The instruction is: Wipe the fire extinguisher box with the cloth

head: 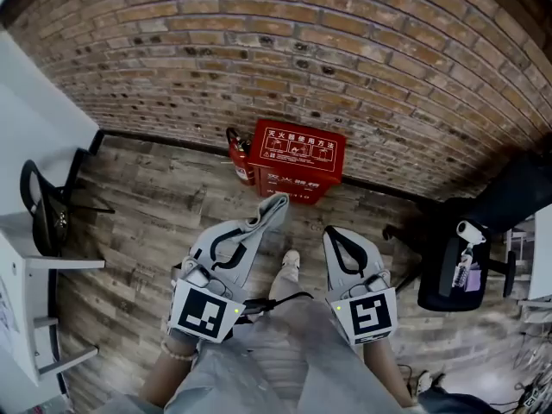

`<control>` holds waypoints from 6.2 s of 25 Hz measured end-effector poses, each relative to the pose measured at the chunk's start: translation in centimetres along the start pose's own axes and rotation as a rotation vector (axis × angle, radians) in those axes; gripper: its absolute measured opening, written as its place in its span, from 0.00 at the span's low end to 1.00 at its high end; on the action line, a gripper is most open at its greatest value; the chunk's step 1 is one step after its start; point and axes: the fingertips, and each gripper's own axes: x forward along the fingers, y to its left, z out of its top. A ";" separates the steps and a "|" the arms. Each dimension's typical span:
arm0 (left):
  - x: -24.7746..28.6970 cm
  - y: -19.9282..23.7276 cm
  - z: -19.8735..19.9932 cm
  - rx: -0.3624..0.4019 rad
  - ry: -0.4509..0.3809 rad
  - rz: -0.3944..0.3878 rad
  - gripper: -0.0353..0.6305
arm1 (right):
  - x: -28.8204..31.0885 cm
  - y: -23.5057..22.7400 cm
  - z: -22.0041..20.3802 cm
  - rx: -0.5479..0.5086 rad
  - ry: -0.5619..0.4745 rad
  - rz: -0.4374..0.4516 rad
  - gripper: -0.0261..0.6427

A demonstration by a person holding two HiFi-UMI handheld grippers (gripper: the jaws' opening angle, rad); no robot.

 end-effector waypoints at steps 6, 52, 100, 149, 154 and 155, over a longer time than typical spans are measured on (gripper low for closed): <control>4.9 1.9 0.5 -0.017 0.022 0.035 0.07 | 3.1 -5.5 -0.5 0.000 0.012 0.029 0.06; 22.3 3.8 -8.8 -0.130 0.137 -0.193 0.07 | 13.2 -17.6 -12.2 0.140 0.131 -0.133 0.06; 50.0 -1.9 -23.3 -0.261 0.306 -0.397 0.07 | 17.7 -26.6 -23.8 0.212 0.189 -0.226 0.05; 53.6 0.8 -32.4 -0.195 0.605 -0.369 0.08 | 20.6 -25.0 -25.2 0.246 0.237 -0.229 0.05; 52.7 2.1 -33.0 -0.198 0.607 -0.349 0.08 | 21.3 -24.2 -24.8 0.235 0.241 -0.213 0.05; 52.5 2.4 -33.1 -0.199 0.607 -0.346 0.08 | 21.5 -24.0 -24.7 0.233 0.243 -0.210 0.05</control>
